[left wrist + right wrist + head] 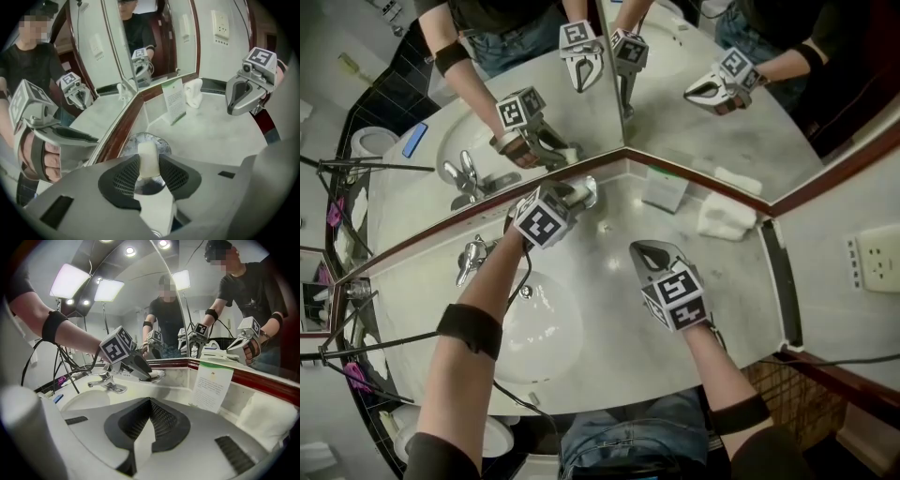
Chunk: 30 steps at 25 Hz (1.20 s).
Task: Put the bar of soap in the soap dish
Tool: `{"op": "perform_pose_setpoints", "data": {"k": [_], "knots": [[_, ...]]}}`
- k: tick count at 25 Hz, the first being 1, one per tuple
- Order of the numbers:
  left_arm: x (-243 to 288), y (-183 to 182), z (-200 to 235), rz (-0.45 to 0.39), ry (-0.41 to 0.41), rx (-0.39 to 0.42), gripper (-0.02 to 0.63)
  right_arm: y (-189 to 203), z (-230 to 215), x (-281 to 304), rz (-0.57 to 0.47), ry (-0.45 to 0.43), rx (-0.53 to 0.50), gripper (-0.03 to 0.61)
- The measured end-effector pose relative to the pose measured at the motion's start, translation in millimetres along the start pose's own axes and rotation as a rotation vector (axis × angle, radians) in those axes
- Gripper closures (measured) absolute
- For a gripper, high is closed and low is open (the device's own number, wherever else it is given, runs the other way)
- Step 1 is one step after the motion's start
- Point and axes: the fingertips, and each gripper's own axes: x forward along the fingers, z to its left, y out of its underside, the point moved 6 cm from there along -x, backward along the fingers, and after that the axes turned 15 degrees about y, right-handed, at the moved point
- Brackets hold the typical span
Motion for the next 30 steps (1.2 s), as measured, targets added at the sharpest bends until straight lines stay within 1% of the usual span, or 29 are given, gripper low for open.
{"op": "perform_pose_setpoints", "data": {"k": [4,7,9,12,14,16,18,20,24,25,26,27,28,30], "knots": [[0.1,1.3,4.2,-0.011,-0.047,-0.001,0.485,3.2,1.1,0.5,0.007,0.0,0.0,0.56],[9.3,7.5,-0.9,-0.021,-0.008,-0.023,0.486,3.4,2.8,0.8,0.007,-0.001,-0.003,0.56],[8.6,8.9,-4.6,-0.029,0.001,-0.027,0.488,2.9,3.7,0.1,0.008,-0.002,-0.004,0.56],[-6.8,1.9,-14.5,-0.071,-0.018,-0.037,0.489,1.6,4.3,-3.5,0.015,-0.004,-0.006,0.56],[-20.4,-0.6,-21.2,-0.11,-0.043,-0.063,0.489,-1.5,5.1,-7.4,0.019,-0.009,-0.014,0.56],[-34.6,-3.9,-31.6,-0.174,-0.06,-0.095,0.489,-6.6,6.5,-12.1,0.017,-0.018,-0.024,0.56],[-50.7,-9.6,-48.2,-0.267,-0.072,-0.132,0.491,-11.4,8.1,-19.0,0.014,-0.028,-0.027,0.56],[-66.3,-8.5,-65.7,-0.353,-0.103,-0.178,0.492,-15.5,10.4,-27.7,0.011,-0.041,-0.019,0.56],[-102.2,-3.2,-110.0,-0.571,-0.177,-0.297,0.501,-28.5,17.4,-50.3,-0.01,-0.076,0.0,0.56],[-110.9,0.2,-122.9,-0.622,-0.206,-0.324,0.515,-31.5,20.3,-57.2,-0.016,-0.088,0.011,0.56],[-119.0,4.4,-135.4,-0.667,-0.242,-0.351,0.545,-33.6,23.4,-63.7,-0.02,-0.1,0.017,0.56],[-125.7,8.9,-146.9,-0.708,-0.28,-0.376,0.596,-34.6,26.1,-69.5,-0.022,-0.11,0.015,0.56],[-130.5,12.9,-156.9,-0.744,-0.312,-0.399,0.614,-34.5,28.0,-74.2,-0.02,-0.117,0.003,0.56],[-133.3,18.0,-170.5,-0.788,-0.347,-0.428,0.614,-33.6,29.3,-79.5,-0.013,-0.121,-0.032,0.56]]}}
